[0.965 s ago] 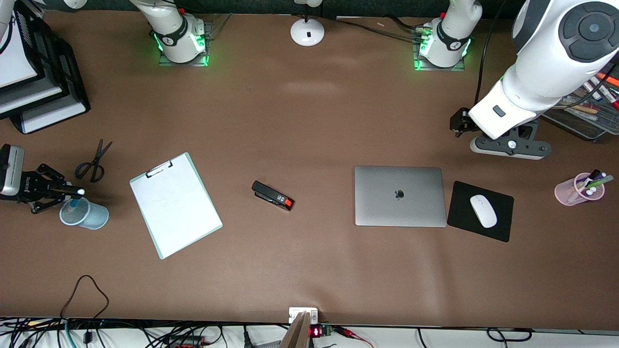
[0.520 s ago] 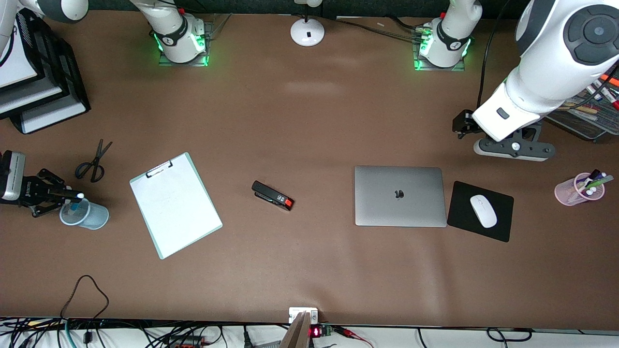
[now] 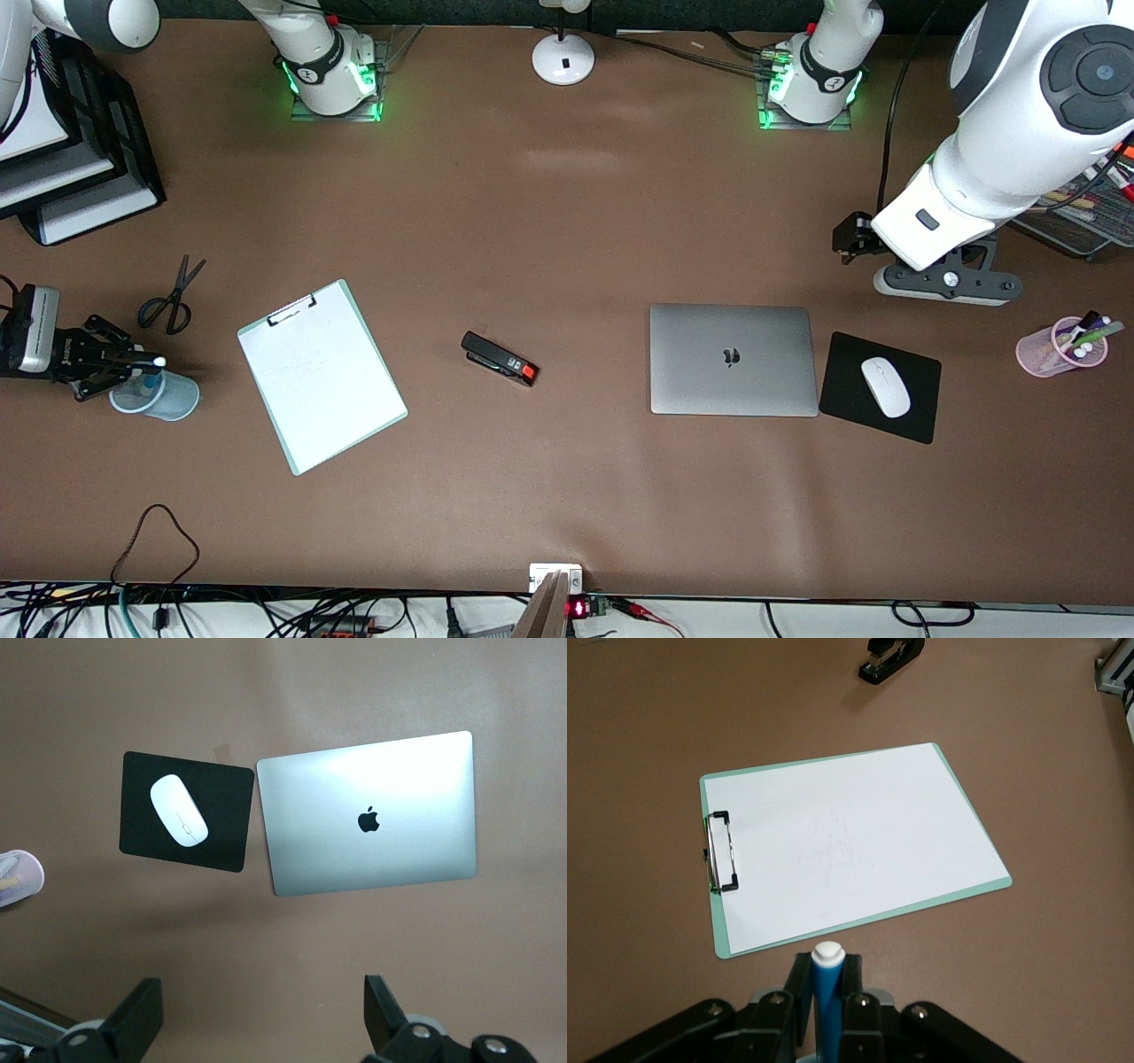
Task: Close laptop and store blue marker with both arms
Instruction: 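Lower the marker into the light blue cup while the left gripper rises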
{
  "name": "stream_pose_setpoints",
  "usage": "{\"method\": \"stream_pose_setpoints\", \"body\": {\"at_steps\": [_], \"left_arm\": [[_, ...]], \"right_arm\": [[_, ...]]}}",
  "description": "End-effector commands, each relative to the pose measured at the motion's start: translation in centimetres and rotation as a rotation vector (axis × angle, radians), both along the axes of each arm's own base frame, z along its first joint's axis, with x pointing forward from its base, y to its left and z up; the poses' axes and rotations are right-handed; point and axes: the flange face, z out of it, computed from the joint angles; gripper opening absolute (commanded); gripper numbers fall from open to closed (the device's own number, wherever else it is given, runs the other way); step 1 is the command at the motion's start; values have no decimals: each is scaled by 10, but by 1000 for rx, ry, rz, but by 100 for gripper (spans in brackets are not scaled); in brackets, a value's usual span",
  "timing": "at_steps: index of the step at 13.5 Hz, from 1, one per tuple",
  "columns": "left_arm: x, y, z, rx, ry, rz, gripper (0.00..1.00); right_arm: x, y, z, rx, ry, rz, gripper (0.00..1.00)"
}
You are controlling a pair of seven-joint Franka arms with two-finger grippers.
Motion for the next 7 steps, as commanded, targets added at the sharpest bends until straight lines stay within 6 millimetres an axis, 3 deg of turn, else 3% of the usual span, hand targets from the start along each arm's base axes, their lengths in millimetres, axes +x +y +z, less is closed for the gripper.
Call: {"method": "stream_pose_setpoints", "body": {"at_steps": [1, 7], "left_arm": [[1, 5, 2, 20, -14, -16, 100], [2, 6, 0, 22, -11, -17, 100]], "right_arm": [[6, -5, 1, 29, -38, 12, 1], [1, -26, -18, 24, -44, -5, 1]]}}
